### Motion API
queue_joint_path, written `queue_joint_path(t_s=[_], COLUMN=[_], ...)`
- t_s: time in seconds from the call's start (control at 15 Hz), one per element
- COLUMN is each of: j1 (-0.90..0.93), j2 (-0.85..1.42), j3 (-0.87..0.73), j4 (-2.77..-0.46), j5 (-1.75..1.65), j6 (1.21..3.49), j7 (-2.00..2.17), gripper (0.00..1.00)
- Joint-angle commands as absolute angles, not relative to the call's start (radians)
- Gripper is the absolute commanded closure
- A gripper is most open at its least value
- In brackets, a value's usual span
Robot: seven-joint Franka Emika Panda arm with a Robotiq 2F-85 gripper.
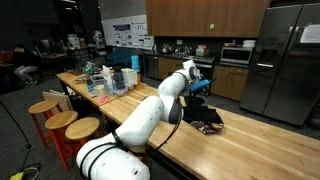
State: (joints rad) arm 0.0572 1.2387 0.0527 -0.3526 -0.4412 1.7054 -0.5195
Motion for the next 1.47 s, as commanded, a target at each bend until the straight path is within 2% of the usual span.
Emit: queue_joint_path(t_s=[0.0, 0.53, 0.93, 1.4], j1=[0.057, 0.123, 0.232, 0.324], j2=[1.239, 1.196, 1.213, 1.280], j3=[0.053, 0.150, 0.101, -0.022], j4=[-0.353, -0.354, -0.354, -0.342], j5=[-0.441, -0.431, -0.521, -0.698], j6=[1.705, 1.800, 1.933, 1.908], j7=[-0.519, -0.817, -0.773, -0.648], gripper=[0.00, 0.00, 0.00, 0.00])
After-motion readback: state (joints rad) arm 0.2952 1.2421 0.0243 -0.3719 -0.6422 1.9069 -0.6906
